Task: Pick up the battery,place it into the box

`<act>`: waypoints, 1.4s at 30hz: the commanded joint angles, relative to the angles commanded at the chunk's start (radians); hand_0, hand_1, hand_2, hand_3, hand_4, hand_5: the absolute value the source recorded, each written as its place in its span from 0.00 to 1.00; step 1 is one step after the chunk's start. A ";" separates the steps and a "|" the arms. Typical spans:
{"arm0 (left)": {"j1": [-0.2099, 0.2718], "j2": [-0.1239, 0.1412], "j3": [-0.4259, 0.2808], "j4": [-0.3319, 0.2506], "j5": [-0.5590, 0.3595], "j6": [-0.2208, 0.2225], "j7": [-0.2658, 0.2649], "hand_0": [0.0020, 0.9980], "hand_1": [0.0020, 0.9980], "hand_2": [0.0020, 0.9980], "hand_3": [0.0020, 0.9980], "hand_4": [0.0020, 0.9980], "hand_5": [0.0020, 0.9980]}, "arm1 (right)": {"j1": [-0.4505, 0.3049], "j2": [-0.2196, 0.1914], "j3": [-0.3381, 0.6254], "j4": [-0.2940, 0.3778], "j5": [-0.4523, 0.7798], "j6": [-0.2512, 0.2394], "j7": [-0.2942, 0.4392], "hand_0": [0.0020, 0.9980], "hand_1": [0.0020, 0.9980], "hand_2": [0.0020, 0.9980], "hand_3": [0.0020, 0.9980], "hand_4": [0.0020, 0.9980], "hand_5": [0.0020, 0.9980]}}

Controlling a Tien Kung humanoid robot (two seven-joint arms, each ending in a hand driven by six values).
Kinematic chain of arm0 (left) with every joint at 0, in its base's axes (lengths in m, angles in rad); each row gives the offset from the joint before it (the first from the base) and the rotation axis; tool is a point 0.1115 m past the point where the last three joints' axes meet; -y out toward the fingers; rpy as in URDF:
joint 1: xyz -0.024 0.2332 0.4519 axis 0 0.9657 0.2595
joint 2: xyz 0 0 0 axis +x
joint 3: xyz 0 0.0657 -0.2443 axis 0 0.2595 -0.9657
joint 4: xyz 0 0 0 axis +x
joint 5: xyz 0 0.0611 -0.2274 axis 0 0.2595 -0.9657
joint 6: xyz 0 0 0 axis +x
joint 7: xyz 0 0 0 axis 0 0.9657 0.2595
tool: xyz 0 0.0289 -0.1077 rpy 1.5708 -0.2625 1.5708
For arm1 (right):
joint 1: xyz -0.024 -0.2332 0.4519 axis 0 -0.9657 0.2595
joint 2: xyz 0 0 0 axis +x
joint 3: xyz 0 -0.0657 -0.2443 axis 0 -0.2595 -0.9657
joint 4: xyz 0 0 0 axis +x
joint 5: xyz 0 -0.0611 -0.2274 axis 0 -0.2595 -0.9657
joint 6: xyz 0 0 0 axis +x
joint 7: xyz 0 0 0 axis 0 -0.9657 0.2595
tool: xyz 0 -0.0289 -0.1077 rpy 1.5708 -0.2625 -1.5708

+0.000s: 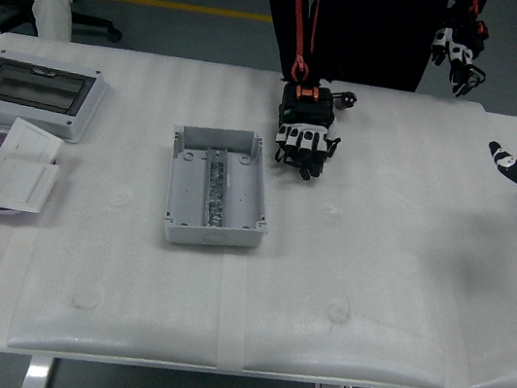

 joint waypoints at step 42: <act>0.004 0.002 0.007 -0.001 -0.005 0.010 -0.008 0.38 0.55 0.45 0.39 0.00 0.00 | -0.077 -0.001 0.087 0.015 -0.026 -0.009 -0.039 0.85 0.76 0.81 0.87 0.81 0.51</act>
